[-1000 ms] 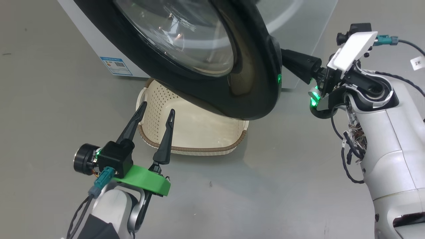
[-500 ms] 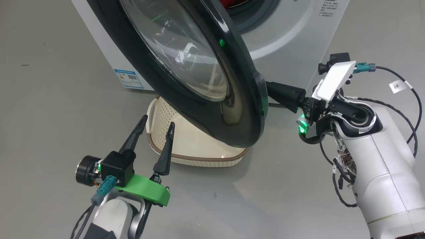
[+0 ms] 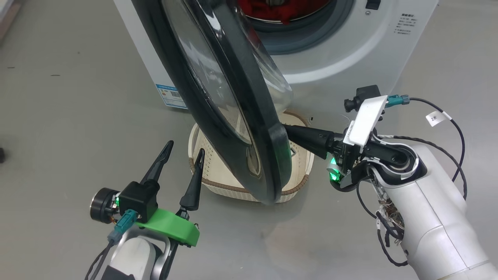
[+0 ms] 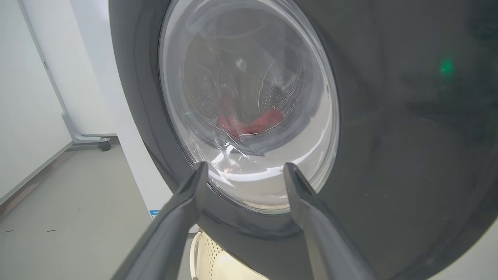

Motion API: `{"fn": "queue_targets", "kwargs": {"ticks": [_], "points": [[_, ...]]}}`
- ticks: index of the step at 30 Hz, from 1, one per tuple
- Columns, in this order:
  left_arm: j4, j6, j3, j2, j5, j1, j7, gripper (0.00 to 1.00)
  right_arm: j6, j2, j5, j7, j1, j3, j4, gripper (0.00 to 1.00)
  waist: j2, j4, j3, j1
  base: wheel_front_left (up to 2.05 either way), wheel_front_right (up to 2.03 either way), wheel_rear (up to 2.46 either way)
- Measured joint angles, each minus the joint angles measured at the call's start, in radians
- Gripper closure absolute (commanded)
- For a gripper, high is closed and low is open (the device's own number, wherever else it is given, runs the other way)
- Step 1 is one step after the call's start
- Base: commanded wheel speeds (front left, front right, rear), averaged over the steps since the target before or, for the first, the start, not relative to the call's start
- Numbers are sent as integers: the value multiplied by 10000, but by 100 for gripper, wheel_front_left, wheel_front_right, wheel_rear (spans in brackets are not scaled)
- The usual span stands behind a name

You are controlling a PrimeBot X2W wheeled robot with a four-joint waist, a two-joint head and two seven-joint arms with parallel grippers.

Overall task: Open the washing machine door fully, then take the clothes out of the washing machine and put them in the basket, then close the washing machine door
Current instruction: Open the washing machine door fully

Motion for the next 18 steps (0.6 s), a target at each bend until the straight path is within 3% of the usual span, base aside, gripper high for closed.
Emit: {"fn": "queue_targets", "kwargs": {"ticks": [18], "points": [[226,136,92,2,-98,392,0,0,0,2,493,-374,622,1156,-731,100,0,958,-342,0,0,0,0]]}}
